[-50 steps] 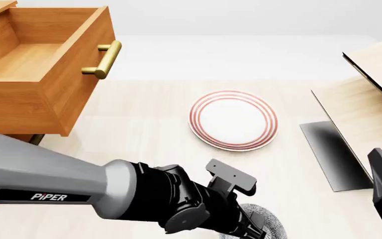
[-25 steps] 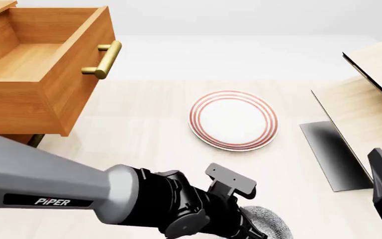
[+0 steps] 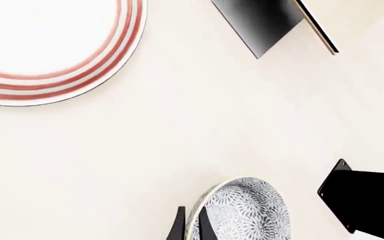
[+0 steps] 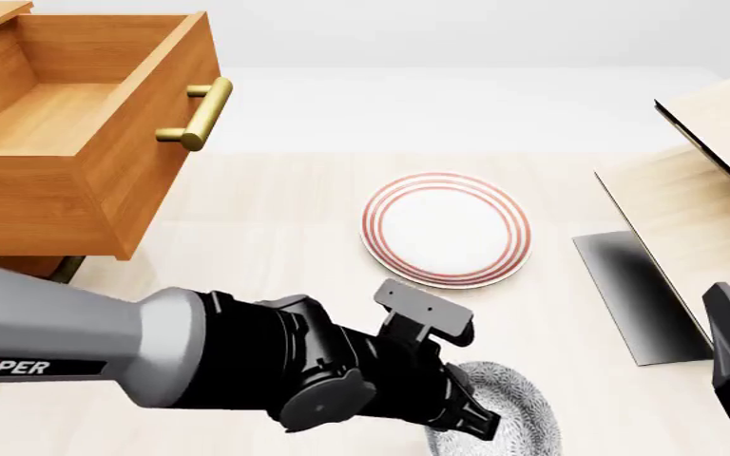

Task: Open the top drawer of the cabinet and put the bowl in it.

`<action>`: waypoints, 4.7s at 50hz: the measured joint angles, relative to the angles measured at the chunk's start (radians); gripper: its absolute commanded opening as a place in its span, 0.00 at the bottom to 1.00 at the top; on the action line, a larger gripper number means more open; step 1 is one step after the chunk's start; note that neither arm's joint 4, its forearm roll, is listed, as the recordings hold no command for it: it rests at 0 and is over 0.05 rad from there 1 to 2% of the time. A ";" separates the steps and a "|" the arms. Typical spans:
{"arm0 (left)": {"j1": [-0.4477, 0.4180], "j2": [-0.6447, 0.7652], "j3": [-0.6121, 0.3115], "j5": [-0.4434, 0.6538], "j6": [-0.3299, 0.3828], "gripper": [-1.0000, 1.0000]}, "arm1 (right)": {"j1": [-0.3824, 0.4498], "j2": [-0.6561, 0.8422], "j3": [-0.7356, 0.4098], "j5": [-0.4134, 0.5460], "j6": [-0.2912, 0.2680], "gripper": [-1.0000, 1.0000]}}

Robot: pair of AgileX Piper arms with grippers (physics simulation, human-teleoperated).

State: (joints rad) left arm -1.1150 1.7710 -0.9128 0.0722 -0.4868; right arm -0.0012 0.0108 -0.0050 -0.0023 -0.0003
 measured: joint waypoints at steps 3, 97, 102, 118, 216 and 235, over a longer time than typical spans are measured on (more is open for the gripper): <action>0.006 -0.014 -0.005 0.011 0.007 0.00 | 0.000 0.000 0.000 0.000 0.000 1.00; 0.313 -0.217 -0.404 0.518 -0.020 0.00 | 0.000 0.000 0.000 0.000 0.000 1.00; 0.336 -0.215 -0.453 0.564 -0.012 0.00 | 0.000 0.000 0.000 0.000 0.000 1.00; 0.428 -0.227 -0.590 0.706 0.017 0.00 | 0.000 0.000 0.000 0.000 0.000 1.00; 0.903 -0.567 -0.616 0.950 -0.037 0.00 | 0.000 0.000 0.000 0.000 0.000 1.00; 0.976 -0.625 -0.563 0.938 -0.063 0.00 | 0.000 0.000 0.000 0.000 0.000 1.00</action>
State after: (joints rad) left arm -0.1394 1.1458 -1.4754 1.0105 -0.5497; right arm -0.0013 0.0107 -0.0050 -0.0023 -0.0003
